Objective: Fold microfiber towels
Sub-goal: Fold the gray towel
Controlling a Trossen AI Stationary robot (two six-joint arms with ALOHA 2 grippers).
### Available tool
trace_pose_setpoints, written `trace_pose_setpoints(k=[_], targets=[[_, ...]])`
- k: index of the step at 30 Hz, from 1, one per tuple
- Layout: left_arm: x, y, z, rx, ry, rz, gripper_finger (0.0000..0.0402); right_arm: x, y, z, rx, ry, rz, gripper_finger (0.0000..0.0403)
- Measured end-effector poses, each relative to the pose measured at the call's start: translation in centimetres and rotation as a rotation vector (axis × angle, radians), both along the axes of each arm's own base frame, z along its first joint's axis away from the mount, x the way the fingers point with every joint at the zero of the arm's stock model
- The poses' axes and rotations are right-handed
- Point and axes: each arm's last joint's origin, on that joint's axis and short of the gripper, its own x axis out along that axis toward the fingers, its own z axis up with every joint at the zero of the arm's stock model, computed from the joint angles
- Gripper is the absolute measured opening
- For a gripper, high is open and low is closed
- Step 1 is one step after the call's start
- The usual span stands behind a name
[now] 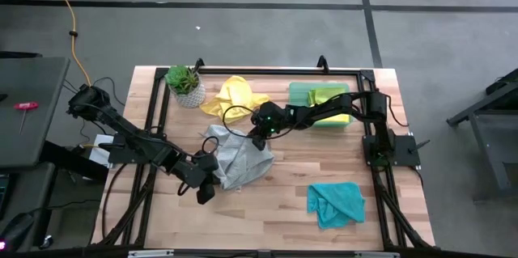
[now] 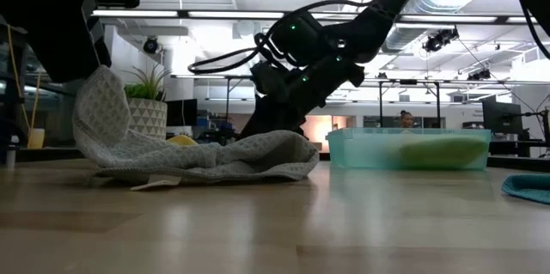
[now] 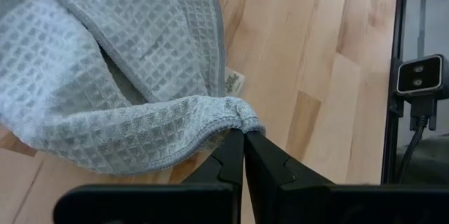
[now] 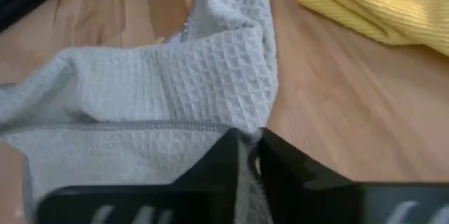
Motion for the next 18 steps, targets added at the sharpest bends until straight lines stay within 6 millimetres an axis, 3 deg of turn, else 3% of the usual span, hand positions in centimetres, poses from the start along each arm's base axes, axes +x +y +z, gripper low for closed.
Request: trace_pose_setpoints(k=[3,6,10,18], targets=[[-0.2,0.4,0.8,-0.024,-0.018,-0.017,0.0000,-0.1,-0.2,0.7,0.040,-0.024,-0.001,0.0007],[-0.8,1.5,2.1,-0.030,-0.054,-0.013,0.0000,-0.6,-0.3,3.1,0.041,-0.056,0.006,0.0005],[-2.1,4.0,5.0,-0.040,-0.188,0.063,0.0000,-2.5,0.0,7.8,-0.022,-0.071,0.040,0.0002],[-5.0,9.7,13.1,0.064,-0.536,0.278,0.0000,-9.5,2.1,17.9,-0.174,-0.131,-0.009,0.0001]])
